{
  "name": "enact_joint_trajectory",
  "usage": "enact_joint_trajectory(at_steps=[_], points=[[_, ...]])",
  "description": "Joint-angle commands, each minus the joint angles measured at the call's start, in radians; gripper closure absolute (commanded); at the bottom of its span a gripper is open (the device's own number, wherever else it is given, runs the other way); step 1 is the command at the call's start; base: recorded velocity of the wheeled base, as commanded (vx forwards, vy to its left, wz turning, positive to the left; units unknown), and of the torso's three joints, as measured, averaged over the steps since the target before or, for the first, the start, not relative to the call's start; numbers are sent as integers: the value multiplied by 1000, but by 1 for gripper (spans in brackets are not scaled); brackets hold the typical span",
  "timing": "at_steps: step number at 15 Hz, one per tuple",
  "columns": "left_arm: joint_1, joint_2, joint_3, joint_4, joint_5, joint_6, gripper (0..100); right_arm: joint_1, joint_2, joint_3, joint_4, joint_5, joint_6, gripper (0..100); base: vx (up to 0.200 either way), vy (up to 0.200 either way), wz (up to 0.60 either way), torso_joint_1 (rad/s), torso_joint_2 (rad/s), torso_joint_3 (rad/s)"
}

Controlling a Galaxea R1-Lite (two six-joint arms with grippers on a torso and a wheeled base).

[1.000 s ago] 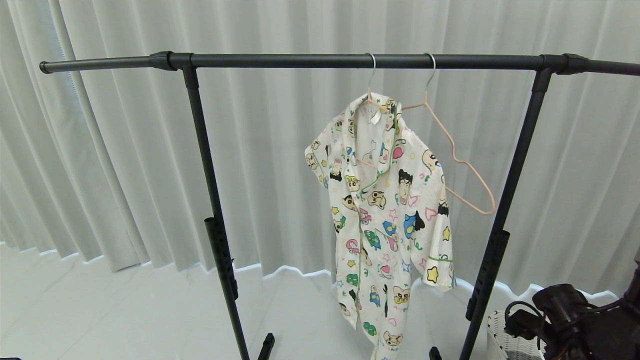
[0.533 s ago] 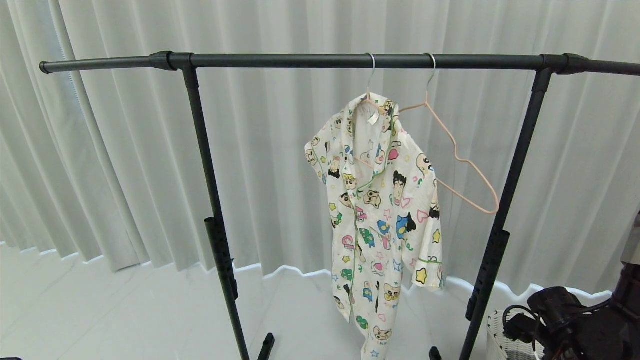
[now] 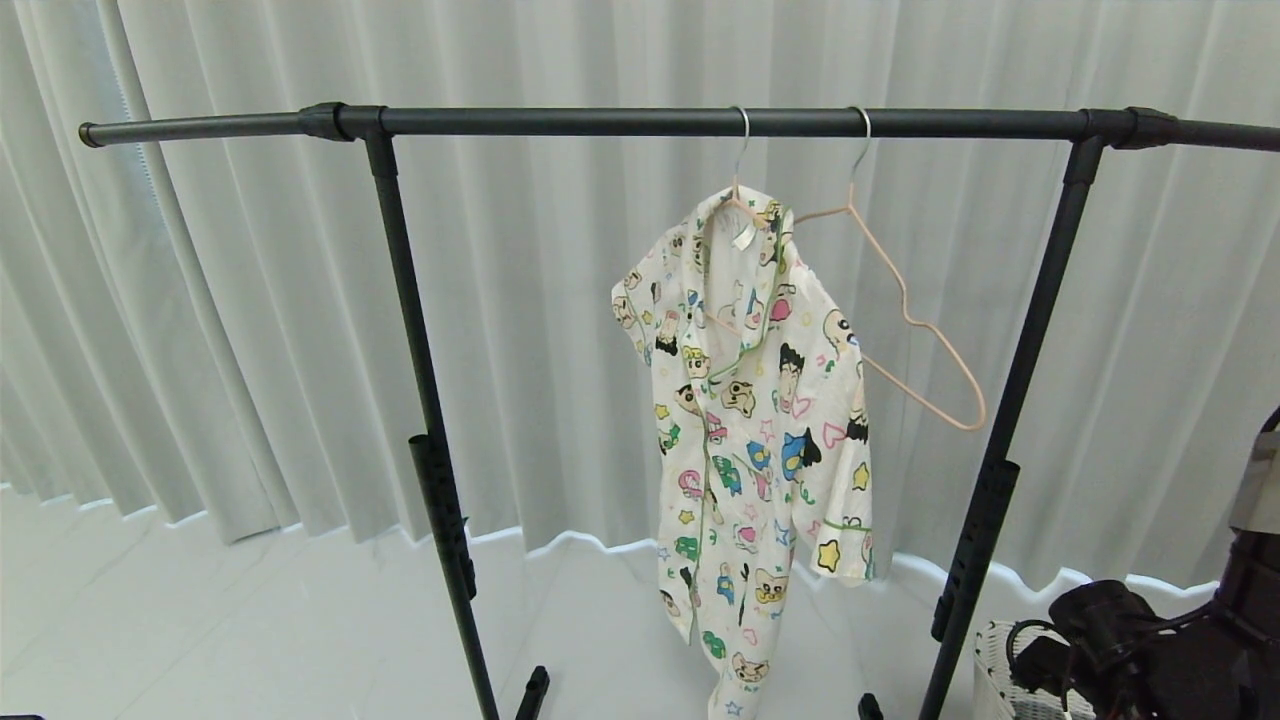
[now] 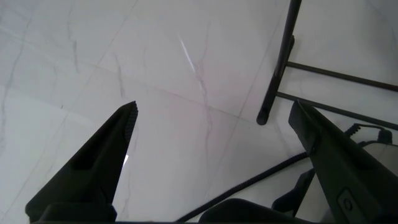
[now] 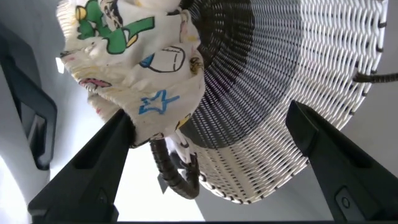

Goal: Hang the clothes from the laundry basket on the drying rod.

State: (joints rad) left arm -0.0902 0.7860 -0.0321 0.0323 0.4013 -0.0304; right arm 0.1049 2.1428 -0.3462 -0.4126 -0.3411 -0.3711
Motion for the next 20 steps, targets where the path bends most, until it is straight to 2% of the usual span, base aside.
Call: enact_joint_trajectory(at_steps=[1,6,8,12,14,17,20], points=[[0,1,0,0,1,0,0,10,3,6,0,-1,0,100,0,0,0,0,0,0],[0,-2,0,0,1,0,0,35,-34,46,0,-3,1,100,0,0,0,0,0,0],[0,-4,0,0,1,0,0,49,-83,87,0,-1,27,100,0,0,0,0,0,0],[0,-5,3,-2,-29,-3,0,81,-270,110,0,4,49,100,0,0,0,0,0,0],[0,-2,3,-2,-32,-2,0,131,-385,102,0,2,73,100,0,0,0,0,0,0],[-3,1,3,-2,-55,0,0,240,-518,33,35,1,138,100,0,0,0,0,0,0],[-3,-1,3,-2,-88,0,0,329,-635,-120,205,2,158,100,-200,0,0,2,1,1]])
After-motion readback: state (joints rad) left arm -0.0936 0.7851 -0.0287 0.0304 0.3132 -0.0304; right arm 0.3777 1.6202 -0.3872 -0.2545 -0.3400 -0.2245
